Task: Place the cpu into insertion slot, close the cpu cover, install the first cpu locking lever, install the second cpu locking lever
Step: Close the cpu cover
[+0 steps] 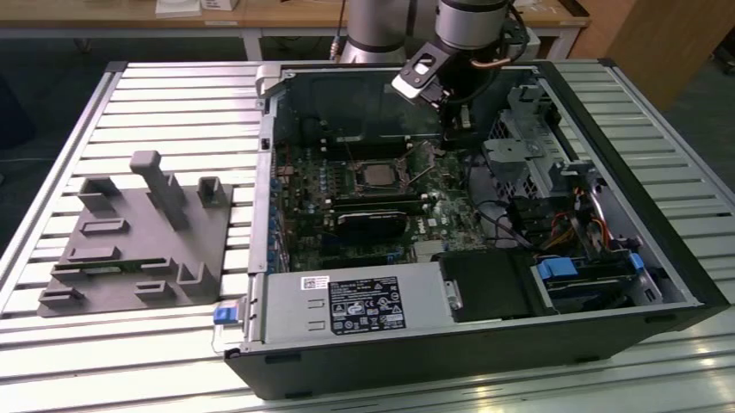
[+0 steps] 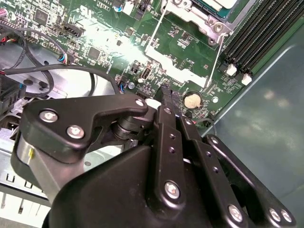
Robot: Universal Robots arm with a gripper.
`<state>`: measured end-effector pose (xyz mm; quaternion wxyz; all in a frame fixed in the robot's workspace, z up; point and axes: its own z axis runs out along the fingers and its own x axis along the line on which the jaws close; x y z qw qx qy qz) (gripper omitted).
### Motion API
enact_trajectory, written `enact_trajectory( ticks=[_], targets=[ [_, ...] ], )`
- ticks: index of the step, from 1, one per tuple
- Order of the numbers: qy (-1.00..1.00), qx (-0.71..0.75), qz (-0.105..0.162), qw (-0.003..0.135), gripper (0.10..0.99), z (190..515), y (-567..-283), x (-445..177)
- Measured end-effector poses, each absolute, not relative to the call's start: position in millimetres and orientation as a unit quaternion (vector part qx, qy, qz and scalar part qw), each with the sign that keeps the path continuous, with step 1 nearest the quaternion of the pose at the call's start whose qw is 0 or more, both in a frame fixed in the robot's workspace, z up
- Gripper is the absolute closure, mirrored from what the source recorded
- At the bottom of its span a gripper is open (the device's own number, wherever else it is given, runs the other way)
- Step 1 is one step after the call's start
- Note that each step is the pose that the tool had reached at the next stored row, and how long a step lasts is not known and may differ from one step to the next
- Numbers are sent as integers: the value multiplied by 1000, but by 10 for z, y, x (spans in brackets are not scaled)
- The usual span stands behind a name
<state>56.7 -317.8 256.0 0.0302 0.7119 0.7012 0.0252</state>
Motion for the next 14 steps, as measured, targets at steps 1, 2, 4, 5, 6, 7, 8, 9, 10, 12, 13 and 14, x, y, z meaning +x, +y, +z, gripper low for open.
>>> enact_trajectory(
  ticks=[1,2,4,5,6,7,8,9,10,12,13,14],
  targets=[
    [701,712,25,30,980,2560,-3178,567],
    [701,712,25,30,980,2560,-3178,566],
    [701,712,25,30,980,2559,-3177,564],
    [701,712,25,30,980,2553,-3177,564],
    [701,712,25,30,980,2546,-3177,564],
    [701,712,25,30,980,2540,-3178,563],
    [701,712,25,30,980,2533,-3178,563],
    [701,712,25,30,980,2523,-3178,563],
    [701,712,26,30,980,2509,-3178,563],
    [701,712,26,30,980,2477,-3178,563],
    [701,712,26,30,980,2459,-3178,563],
    [701,712,25,30,980,2442,-3178,563]
  ],
)
